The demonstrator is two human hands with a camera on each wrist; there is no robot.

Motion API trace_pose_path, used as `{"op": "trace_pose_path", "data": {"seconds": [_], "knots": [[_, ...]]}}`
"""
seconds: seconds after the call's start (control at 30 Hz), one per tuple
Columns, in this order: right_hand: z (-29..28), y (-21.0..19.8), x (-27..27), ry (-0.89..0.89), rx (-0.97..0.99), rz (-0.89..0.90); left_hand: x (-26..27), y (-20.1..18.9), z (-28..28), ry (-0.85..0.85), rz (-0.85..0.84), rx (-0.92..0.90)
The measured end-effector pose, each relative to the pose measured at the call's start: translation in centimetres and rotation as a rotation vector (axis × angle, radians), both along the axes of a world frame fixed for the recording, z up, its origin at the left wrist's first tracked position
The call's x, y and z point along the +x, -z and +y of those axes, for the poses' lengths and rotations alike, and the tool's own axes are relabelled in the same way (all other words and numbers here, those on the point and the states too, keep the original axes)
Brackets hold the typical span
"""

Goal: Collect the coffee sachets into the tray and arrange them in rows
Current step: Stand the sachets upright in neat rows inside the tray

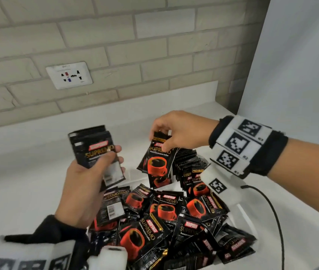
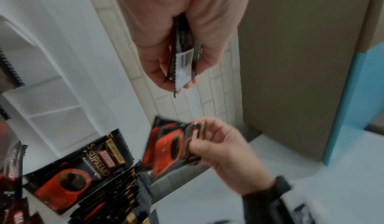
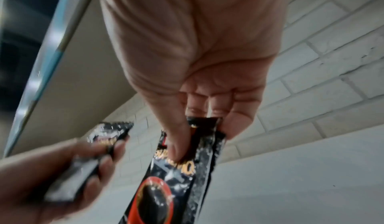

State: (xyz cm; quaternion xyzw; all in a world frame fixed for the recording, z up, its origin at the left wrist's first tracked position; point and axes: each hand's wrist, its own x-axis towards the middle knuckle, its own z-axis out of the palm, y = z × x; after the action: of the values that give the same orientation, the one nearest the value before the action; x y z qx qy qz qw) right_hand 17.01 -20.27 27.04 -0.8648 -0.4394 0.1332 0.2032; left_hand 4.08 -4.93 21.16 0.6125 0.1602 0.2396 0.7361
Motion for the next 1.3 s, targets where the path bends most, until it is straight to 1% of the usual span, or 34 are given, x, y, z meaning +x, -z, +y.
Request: {"op": "trace_pose_path", "data": {"seconds": [0.07, 0.17, 0.27, 0.4, 0.53, 0.7, 0.83, 0.9, 0.93, 0.97, 1.03, 1.1, 1.17, 1.3], "knots": [[0.9, 1.1, 0.2, -0.012, -0.132, -0.063, -0.2, -0.3, 0.7, -0.019, -0.014, -0.055], [2.7, 3.0, 0.0, -0.075, -0.305, -0.198, -0.4, -0.5, 0.9, -0.005, -0.021, -0.069], [4.1, 4.7, -0.2, -0.157, -0.418, -0.323, -0.4, -0.4, 0.5, 0.027, -0.020, -0.068], [5.1, 5.8, -0.5, -0.213, -0.538, -0.412, -0.5, -0.3, 0.4, 0.051, -0.010, -0.057], [5.3, 6.5, -0.3, -0.233, -0.580, -0.495, -0.3, -0.3, 0.6, 0.063, 0.015, -0.082], [4.9, 6.9, 0.4, -0.212, -0.528, -0.494, 0.1, 0.1, 0.5, 0.082, 0.059, -0.147], [4.7, 5.6, 1.1, -0.135, -0.439, -0.409, 0.6, 0.4, 0.5, 0.119, 0.102, -0.324], [4.3, 4.2, 1.2, -0.056, -0.329, -0.346, 0.7, 0.6, 0.4, 0.147, 0.111, -0.415], [4.1, 3.4, 1.1, -0.013, -0.253, -0.299, 0.7, 0.7, 0.4, 0.157, 0.119, -0.429], [3.7, 2.6, 0.8, 0.026, -0.175, -0.237, 0.7, 0.7, 0.2, 0.164, 0.132, -0.417], [2.9, 1.7, 0.2, 0.082, -0.051, -0.056, 0.8, 0.8, -0.1, 0.163, 0.149, -0.359], [2.0, 1.4, -0.7, 0.095, -0.004, 0.139, 0.9, 0.8, -0.6, 0.146, 0.143, -0.321], [1.2, 1.9, -1.6, 0.108, 0.036, 0.302, 0.9, 0.5, -1.2, 0.143, 0.123, -0.297], [0.1, 3.5, -2.9, 0.177, 0.262, 0.583, 0.8, 0.5, -2.6, 0.170, 0.106, -0.203]]}}
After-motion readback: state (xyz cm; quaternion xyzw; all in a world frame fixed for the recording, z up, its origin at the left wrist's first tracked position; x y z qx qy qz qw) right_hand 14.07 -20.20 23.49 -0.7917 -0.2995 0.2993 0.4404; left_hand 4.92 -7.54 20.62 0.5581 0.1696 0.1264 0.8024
